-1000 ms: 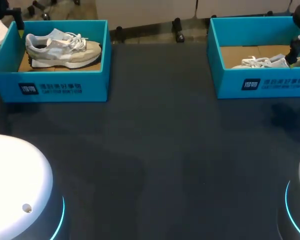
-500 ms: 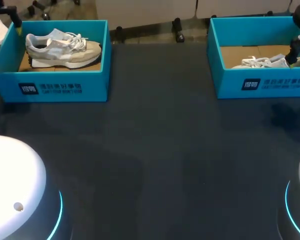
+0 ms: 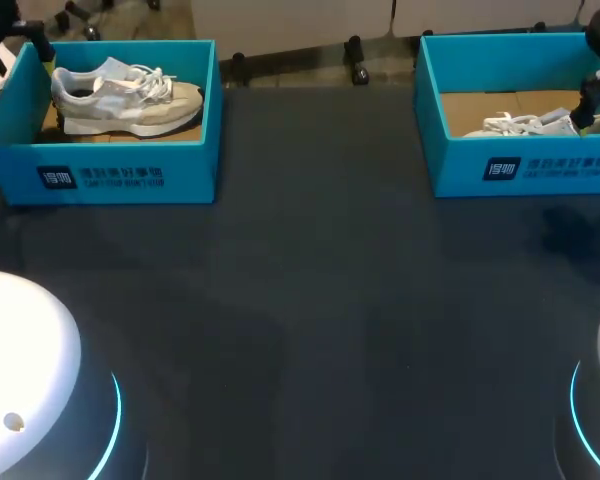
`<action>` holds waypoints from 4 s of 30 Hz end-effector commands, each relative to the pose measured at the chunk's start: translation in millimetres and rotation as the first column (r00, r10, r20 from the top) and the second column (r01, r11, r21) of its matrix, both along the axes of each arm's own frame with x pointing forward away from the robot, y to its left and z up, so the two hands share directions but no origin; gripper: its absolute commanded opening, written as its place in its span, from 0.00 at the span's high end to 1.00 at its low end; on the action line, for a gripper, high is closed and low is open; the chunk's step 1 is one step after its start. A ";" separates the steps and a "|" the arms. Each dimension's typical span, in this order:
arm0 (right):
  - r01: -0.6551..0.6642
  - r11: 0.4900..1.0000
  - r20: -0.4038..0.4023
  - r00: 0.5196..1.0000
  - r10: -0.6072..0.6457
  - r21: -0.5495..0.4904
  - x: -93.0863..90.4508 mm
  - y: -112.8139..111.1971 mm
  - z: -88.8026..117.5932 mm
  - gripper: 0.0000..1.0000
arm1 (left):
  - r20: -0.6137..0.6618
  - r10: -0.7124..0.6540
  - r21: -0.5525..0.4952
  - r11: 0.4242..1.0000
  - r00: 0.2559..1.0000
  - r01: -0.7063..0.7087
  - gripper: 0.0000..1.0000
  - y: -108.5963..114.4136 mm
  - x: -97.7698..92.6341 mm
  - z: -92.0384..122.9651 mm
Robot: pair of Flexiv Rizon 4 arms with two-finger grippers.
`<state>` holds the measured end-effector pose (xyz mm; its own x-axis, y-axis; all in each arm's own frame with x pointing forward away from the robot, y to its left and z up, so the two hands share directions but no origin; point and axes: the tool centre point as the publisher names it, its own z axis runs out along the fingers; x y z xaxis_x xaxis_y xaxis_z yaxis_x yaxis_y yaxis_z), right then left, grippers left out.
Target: Take the shoe out of the shoebox, open the shoe tongue, remove and reinsert the insole, then place the shoe into the shoebox
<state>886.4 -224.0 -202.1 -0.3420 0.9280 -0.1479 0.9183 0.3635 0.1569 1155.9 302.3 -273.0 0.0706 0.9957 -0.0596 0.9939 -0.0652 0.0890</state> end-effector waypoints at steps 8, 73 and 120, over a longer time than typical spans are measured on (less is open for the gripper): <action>0.000 1.000 0.001 1.000 0.000 -0.001 -0.4 0.1 -0.4 0.00 | -0.006 -0.023 0.022 0.999 1.000 0.023 0.00 -8.0 22.7 -7.4; 0.000 1.000 0.001 1.000 0.000 -0.001 -0.4 0.1 -0.4 0.00 | -0.056 0.048 0.050 0.998 0.997 -0.045 0.35 -16.9 50.7 -69.8; 0.000 1.000 0.001 1.000 0.000 -0.001 -0.4 0.1 -0.4 0.00 | -0.136 0.080 0.078 0.994 0.987 -0.070 0.52 -10.5 48.3 -102.1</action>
<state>886.4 -224.0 -202.2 -0.3419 0.9280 -0.1479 0.9183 0.3634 0.1570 1196.5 288.5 -375.8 -0.0098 0.9999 0.0125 0.9994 0.0102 -0.0326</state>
